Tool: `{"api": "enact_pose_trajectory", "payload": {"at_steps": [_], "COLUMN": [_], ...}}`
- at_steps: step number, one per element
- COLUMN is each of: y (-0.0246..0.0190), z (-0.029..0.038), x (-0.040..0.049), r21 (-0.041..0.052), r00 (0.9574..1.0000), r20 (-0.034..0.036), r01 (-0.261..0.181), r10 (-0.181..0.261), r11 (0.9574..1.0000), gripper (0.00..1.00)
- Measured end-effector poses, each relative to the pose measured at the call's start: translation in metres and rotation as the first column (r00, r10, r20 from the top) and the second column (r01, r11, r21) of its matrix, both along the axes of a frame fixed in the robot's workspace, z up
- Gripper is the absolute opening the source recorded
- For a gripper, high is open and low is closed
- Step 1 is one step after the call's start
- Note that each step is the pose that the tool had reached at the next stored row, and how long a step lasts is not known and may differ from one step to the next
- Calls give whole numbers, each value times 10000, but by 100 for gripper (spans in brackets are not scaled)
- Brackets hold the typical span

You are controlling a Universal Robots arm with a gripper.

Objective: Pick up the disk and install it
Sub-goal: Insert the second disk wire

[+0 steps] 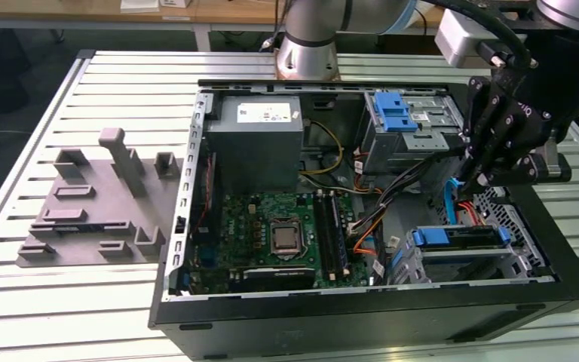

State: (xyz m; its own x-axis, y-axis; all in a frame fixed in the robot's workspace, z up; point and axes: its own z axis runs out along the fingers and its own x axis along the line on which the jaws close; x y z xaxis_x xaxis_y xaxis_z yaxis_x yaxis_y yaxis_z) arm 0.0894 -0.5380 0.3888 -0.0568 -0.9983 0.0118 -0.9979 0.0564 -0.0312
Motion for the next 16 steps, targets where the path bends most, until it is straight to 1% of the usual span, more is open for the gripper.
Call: {"api": "enact_pose_trajectory", "payload": {"at_steps": [16], "y": [0], "z": [-3], "x": [0], "r21": [-95], "r00": [10000], "r20": [0], "r01": [0], "r10": [0], "r11": [10000], "gripper": [24]}}
